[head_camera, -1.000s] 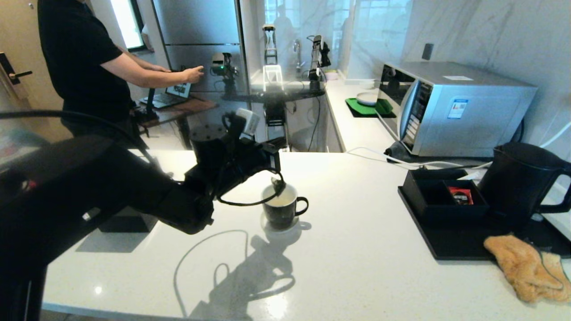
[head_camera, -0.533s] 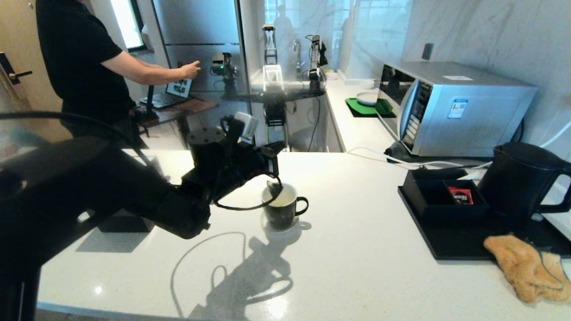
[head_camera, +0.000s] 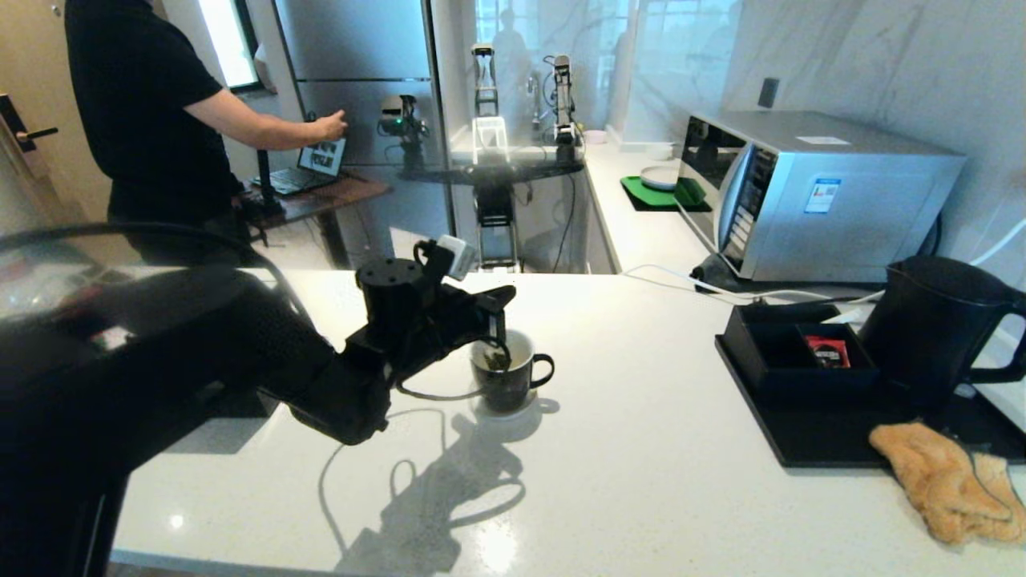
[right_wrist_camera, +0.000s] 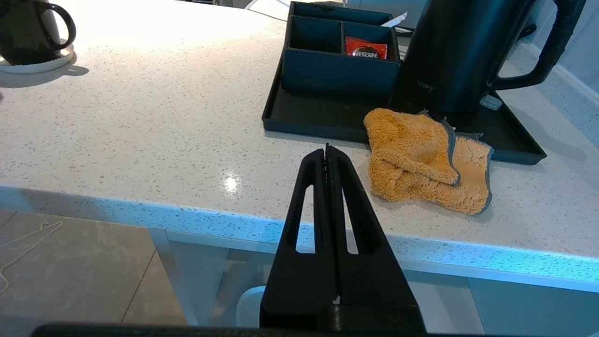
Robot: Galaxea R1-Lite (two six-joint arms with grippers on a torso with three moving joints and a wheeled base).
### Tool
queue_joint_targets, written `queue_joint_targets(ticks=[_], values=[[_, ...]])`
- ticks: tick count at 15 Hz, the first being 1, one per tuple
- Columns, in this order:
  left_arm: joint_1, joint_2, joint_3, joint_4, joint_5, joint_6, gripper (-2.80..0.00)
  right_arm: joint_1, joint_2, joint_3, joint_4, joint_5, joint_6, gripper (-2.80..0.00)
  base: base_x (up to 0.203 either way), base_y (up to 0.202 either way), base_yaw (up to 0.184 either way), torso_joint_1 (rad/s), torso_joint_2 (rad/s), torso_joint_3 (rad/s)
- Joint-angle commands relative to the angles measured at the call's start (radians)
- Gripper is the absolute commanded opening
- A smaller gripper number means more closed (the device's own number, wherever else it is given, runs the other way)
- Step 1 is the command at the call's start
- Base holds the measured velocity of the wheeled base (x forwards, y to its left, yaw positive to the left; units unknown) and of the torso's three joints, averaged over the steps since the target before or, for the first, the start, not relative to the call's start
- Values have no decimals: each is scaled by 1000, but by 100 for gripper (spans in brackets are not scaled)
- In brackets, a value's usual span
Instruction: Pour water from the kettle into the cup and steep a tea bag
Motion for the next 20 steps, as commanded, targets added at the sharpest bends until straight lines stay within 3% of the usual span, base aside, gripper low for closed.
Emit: queue_joint_targets(ticks=[1, 10, 20], values=[[-3, 59, 1, -8, -1, -1, -280, 0, 2, 0, 0, 0, -1, -280, 0, 0, 0, 0, 0, 0], [-16, 87, -8, -9, 12, -1, -280, 0, 2, 0, 0, 0, -1, -280, 0, 0, 0, 0, 0, 0], [-13, -56, -11, -6, 16, -7, -280, 0, 2, 0, 0, 0, -1, -280, 0, 0, 0, 0, 0, 0]])
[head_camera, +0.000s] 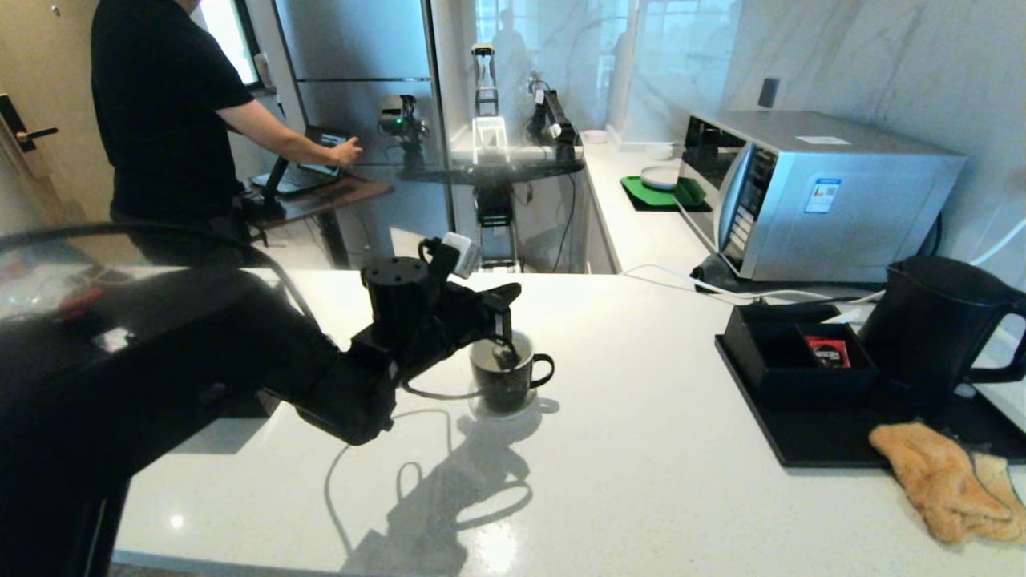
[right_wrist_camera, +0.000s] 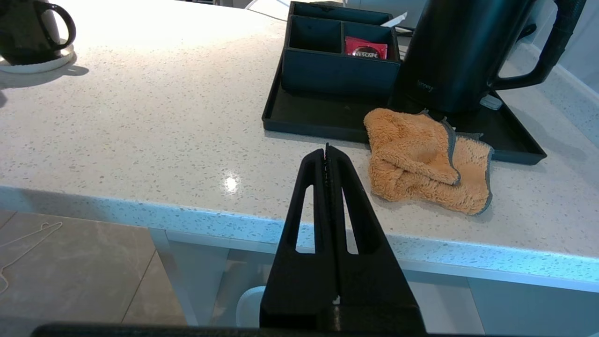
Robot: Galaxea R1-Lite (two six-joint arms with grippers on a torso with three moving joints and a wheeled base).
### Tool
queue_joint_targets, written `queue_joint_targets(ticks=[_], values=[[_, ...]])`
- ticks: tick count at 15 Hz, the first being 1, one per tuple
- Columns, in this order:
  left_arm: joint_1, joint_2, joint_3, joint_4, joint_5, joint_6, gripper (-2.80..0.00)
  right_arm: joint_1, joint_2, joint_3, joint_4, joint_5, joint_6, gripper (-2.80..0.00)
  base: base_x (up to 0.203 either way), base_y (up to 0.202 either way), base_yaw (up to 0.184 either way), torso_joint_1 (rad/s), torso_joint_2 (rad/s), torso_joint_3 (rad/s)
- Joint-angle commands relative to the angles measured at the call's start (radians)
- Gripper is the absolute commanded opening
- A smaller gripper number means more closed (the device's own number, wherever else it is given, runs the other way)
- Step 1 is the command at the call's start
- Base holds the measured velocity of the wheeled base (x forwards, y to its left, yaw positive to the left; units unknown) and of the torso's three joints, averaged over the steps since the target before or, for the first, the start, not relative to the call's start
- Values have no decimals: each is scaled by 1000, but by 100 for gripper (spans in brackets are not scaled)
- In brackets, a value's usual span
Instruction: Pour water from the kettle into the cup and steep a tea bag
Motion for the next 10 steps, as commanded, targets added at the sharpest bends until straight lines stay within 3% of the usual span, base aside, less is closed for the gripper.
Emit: queue_joint_targets(ticks=[1, 10], values=[[1, -59, 0, -6, -1, -1, -280, 0, 2, 0, 0, 0, -1, -280, 0, 0, 0, 0, 0, 0], [28, -192, 7, 7, -1, -1, -280, 0, 2, 0, 0, 0, -1, -280, 0, 0, 0, 0, 0, 0]])
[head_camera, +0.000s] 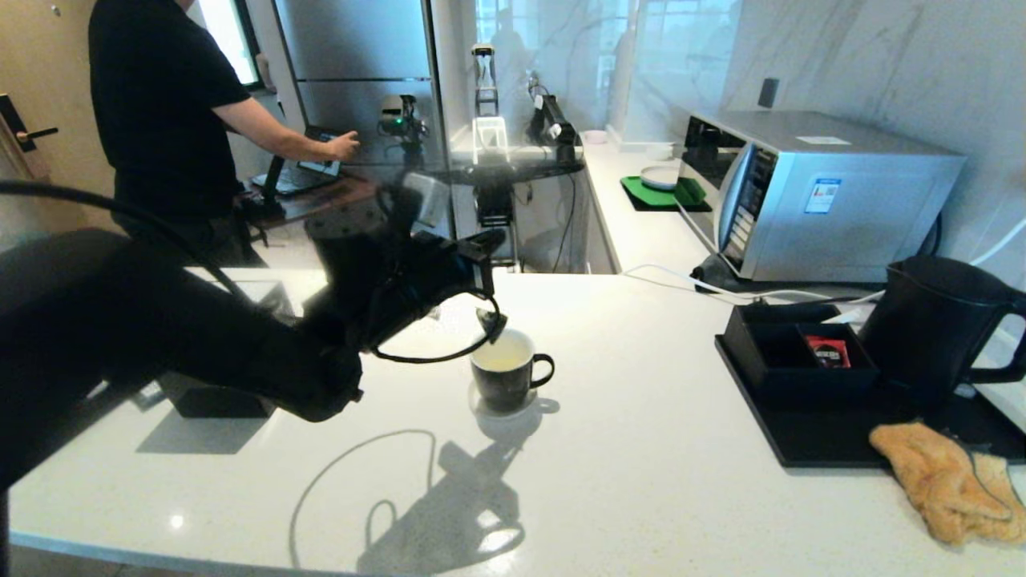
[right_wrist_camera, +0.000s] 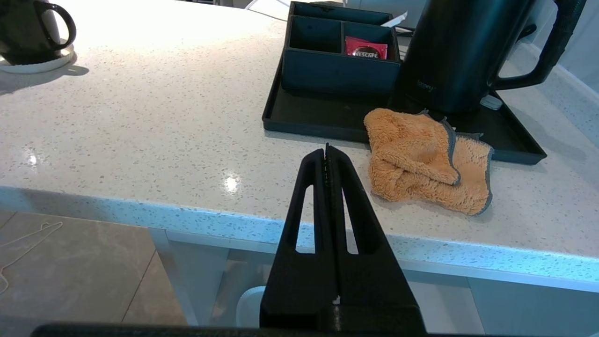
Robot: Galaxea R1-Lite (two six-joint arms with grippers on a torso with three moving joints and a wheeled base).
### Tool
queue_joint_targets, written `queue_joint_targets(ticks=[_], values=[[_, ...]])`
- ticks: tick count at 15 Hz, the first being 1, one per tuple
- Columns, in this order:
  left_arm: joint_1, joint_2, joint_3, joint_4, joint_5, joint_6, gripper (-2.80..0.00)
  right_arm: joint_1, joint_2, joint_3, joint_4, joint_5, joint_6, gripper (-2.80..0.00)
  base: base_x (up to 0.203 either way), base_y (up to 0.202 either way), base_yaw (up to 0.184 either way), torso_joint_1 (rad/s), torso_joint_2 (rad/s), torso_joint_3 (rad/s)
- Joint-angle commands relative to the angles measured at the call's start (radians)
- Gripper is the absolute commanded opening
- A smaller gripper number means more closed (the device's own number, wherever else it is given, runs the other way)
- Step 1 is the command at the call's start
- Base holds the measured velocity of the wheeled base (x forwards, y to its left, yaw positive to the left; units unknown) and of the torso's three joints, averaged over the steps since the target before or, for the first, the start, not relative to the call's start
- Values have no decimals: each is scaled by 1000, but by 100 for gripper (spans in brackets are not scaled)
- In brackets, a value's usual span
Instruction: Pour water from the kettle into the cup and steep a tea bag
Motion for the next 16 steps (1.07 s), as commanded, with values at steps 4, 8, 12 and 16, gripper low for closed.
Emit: queue_joint_targets(ticks=[4, 8, 12, 16], values=[[23, -82, 23, -4, -1, 1, -280, 0, 2, 0, 0, 0, -1, -280, 0, 0, 0, 0, 0, 0], [50, -145, 85, -5, -1, 1, -280, 0, 2, 0, 0, 0, -1, -280, 0, 0, 0, 0, 0, 0], [90, -220, 157, -7, -1, 1, -280, 0, 2, 0, 0, 0, -1, -280, 0, 0, 0, 0, 0, 0], [137, -292, 234, -8, -2, 1, -280, 0, 2, 0, 0, 0, -1, -280, 0, 0, 0, 0, 0, 0]])
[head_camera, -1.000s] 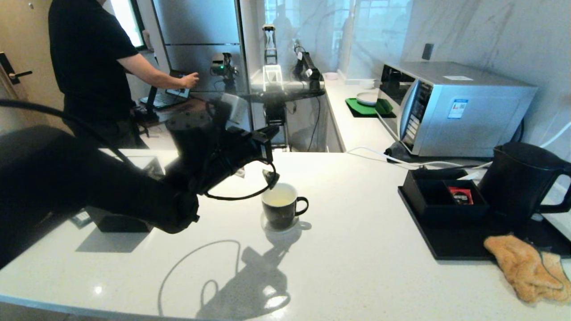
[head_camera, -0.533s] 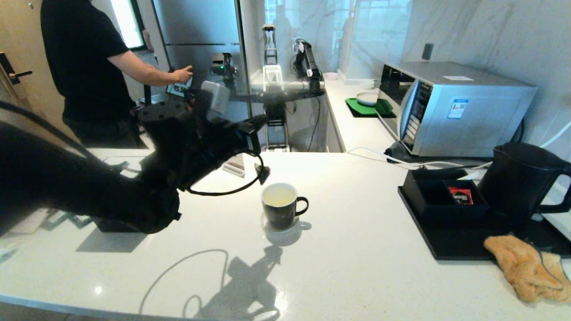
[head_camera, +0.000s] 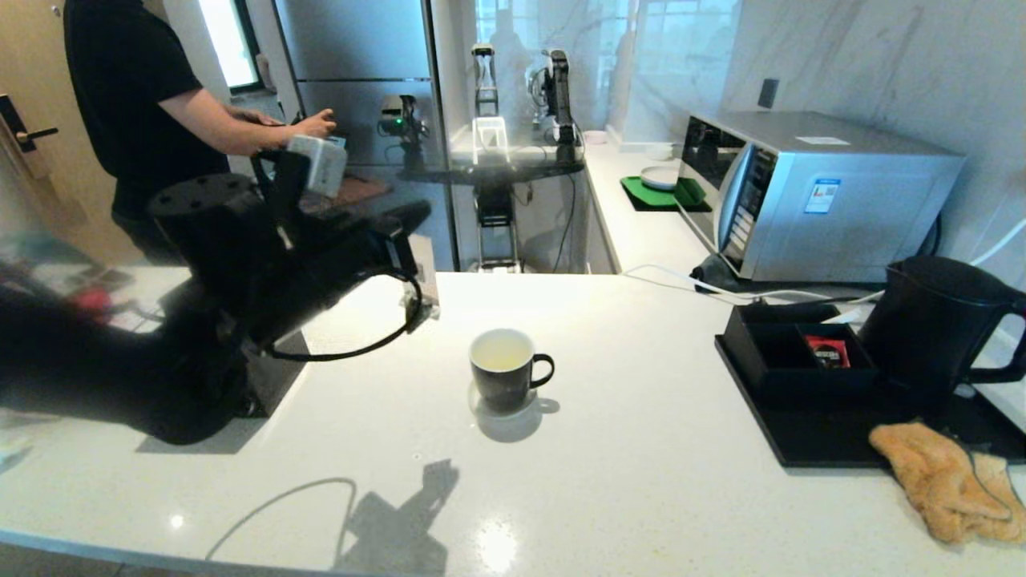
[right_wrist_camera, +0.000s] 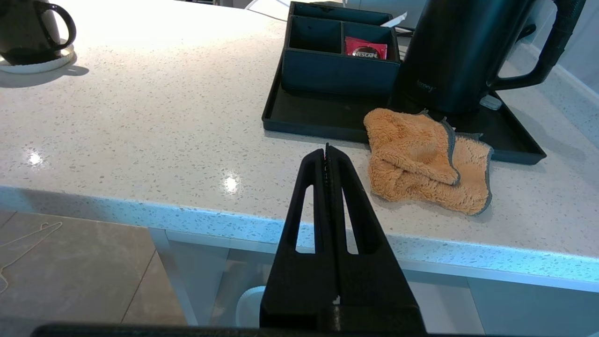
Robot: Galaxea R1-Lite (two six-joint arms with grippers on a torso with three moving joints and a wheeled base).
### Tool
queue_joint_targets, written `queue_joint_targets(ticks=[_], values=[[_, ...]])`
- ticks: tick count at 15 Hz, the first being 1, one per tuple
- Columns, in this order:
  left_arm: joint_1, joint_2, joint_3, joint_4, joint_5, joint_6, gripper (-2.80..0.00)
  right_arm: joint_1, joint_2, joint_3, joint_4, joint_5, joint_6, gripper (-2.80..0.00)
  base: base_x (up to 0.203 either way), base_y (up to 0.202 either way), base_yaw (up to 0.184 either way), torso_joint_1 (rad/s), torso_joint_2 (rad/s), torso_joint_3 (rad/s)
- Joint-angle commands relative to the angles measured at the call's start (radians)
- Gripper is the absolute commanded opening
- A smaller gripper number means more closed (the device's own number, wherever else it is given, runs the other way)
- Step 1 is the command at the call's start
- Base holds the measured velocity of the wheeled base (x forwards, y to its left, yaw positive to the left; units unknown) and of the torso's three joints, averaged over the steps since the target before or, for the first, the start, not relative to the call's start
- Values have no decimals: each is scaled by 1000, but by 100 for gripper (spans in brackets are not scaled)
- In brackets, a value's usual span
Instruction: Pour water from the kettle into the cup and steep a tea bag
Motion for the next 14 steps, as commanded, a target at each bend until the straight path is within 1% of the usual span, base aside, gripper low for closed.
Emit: queue_joint_targets(ticks=[1, 8, 14], values=[[30, -60, 43, -7, -2, -1, -280, 0, 2, 0, 0, 0, -1, -280, 0, 0, 0, 0, 0, 0], [82, -139, 132, -8, -2, -1, -280, 0, 2, 0, 0, 0, -1, -280, 0, 0, 0, 0, 0, 0], [173, -156, 147, -6, -2, -1, -280, 0, 2, 0, 0, 0, -1, -280, 0, 0, 0, 0, 0, 0]])
